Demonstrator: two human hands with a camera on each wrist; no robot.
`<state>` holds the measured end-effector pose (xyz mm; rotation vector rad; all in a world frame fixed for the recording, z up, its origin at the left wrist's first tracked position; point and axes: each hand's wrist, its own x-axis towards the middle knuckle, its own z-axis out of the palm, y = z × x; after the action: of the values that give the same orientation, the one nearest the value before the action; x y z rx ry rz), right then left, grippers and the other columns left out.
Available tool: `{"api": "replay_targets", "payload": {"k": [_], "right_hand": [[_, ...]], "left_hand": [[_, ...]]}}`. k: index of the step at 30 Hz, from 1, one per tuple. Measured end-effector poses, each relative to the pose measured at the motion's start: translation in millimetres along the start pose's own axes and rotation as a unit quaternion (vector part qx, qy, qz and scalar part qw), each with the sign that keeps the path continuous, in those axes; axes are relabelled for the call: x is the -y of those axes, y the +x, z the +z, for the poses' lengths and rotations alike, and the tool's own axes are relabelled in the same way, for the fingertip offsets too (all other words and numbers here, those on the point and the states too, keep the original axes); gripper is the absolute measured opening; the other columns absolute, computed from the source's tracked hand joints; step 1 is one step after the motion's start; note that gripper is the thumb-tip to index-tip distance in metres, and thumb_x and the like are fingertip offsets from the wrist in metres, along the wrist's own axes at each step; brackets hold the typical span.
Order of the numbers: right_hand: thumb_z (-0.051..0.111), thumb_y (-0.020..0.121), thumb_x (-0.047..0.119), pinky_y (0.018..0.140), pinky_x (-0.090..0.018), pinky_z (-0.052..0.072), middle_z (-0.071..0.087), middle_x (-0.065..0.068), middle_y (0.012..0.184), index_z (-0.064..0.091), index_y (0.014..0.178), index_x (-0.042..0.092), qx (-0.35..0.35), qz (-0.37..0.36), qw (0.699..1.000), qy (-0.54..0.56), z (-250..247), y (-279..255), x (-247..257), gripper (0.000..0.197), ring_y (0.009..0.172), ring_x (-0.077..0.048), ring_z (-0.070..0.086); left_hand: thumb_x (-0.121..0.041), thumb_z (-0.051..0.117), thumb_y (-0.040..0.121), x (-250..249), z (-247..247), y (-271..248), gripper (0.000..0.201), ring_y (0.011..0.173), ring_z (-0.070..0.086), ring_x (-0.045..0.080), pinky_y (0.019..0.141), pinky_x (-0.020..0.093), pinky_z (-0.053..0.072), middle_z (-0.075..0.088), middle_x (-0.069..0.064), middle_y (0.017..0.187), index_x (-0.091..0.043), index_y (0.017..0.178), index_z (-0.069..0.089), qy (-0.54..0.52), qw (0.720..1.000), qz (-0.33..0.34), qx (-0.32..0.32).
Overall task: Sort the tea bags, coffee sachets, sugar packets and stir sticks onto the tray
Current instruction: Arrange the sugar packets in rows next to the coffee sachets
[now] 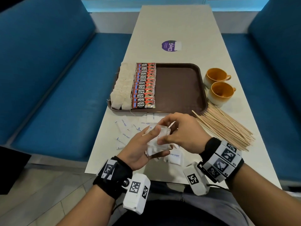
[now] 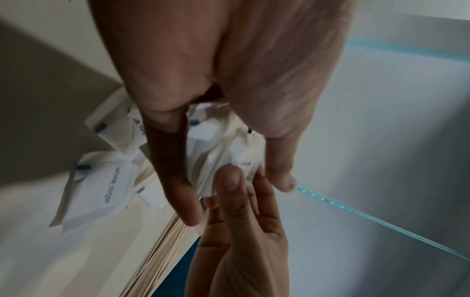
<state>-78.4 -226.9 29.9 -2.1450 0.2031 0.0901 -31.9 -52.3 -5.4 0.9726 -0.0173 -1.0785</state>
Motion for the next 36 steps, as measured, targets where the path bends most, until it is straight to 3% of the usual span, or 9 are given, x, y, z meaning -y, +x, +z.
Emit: {"api": "replay_targets", "payload": {"k": [2,6,10,13,16,19,30,33,36], "right_hand": [[0.1,0.058,0.027,0.062,-0.024,0.055,0.063,0.008,0.097,0.077,0.098,0.029,0.011,-0.019,1.0,-0.002,3.2,-2.1,0.1,0.046,0.071,-0.006,0.062],[0.092,0.068,0.045,0.067,-0.013,0.047,0.061,0.013,0.1,0.076,0.102,0.036,-0.014,-0.045,0.999,-0.017,-8.0,-0.9,-7.1,0.039,0.08,-0.004,0.058],[0.08,0.083,0.047,0.071,-0.016,0.048,0.064,0.012,0.107,0.069,0.11,0.034,-0.085,0.044,0.991,-0.089,-34.4,8.0,-32.0,0.032,0.09,-0.005,0.062],[0.082,0.078,0.054,0.09,-0.032,0.053,0.059,0.006,0.127,0.058,0.132,0.03,-0.037,0.124,0.973,-0.189,-33.4,12.9,-49.8,0.064,0.108,-0.011,0.059],[0.085,0.07,0.06,0.111,-0.04,0.042,0.046,-0.001,0.148,0.041,0.151,0.025,0.021,0.135,0.951,-0.277,-17.8,14.2,-56.0,0.099,0.136,-0.022,0.043],[0.087,0.072,0.051,0.115,-0.04,0.035,0.04,-0.003,0.152,0.032,0.156,0.022,0.034,0.126,0.946,-0.298,-5.6,15.6,-56.4,0.105,0.142,-0.025,0.033],[0.084,0.083,0.034,0.082,-0.027,0.049,0.07,0.0,0.12,0.067,0.125,0.018,0.008,0.167,0.972,-0.167,-20.7,11.4,-59.8,0.048,0.094,-0.013,0.063],[0.085,0.081,0.037,0.055,-0.016,0.051,0.069,0.003,0.112,0.066,0.122,0.019,-0.016,0.171,0.978,-0.115,-34.6,9.5,-50.0,0.049,0.064,-0.007,0.069],[0.086,0.078,0.036,0.053,-0.02,0.055,0.076,0.004,0.093,0.074,0.107,0.015,-0.017,0.118,0.993,0.002,-40.5,6.2,-32.2,0.037,0.069,-0.013,0.072]], "left_hand": [[-0.04,0.074,0.089,1.1,0.1,2.7,0.06,0.095,0.071,0.031,0.067,0.035,0.061,0.069,0.016,0.118,-0.008,0.137,0.057,0.014,0.999,-0.007,-0.041],[-0.026,0.074,0.092,1.9,-2.1,3.3,0.046,0.094,0.07,0.037,0.061,0.034,0.059,0.067,0.022,0.114,-0.006,0.131,0.06,0.02,0.998,0.001,-0.059],[-0.017,0.067,0.095,-6.3,-8.0,-3.3,0.034,0.103,0.069,0.047,0.055,0.032,0.059,0.071,0.024,0.119,-0.009,0.128,0.063,0.023,0.995,0.014,-0.093],[-0.018,0.068,0.093,-11.1,-16.8,-8.8,0.036,0.106,0.071,0.046,0.059,0.034,0.061,0.072,0.021,0.119,-0.01,0.127,0.064,0.013,0.993,0.023,-0.116],[-0.02,0.069,0.091,-13.3,-25.1,-11.5,0.035,0.106,0.071,0.046,0.057,0.033,0.06,0.072,0.02,0.117,-0.01,0.124,0.066,-0.006,0.99,0.033,-0.14],[-0.02,0.069,0.091,-13.0,-28.8,-13.1,0.04,0.105,0.071,0.046,0.055,0.032,0.059,0.071,0.022,0.117,-0.007,0.128,0.063,-0.016,0.988,0.034,-0.148],[-0.031,0.07,0.092,-5.7,-33.4,-8.6,0.043,0.113,0.068,0.044,0.06,0.035,0.061,0.068,0.022,0.128,-0.011,0.129,0.065,-0.014,0.985,0.027,-0.168],[-0.037,0.072,0.089,-6.2,-29.7,-5.4,0.039,0.116,0.067,0.042,0.06,0.036,0.06,0.07,0.018,0.127,-0.018,0.122,0.07,-0.005,0.985,0.026,-0.168],[-0.038,0.072,0.086,-7.0,-20.9,-2.0,0.044,0.108,0.072,0.036,0.062,0.036,0.061,0.072,0.016,0.121,-0.017,0.124,0.068,0.005,0.988,0.032,-0.153]]}}
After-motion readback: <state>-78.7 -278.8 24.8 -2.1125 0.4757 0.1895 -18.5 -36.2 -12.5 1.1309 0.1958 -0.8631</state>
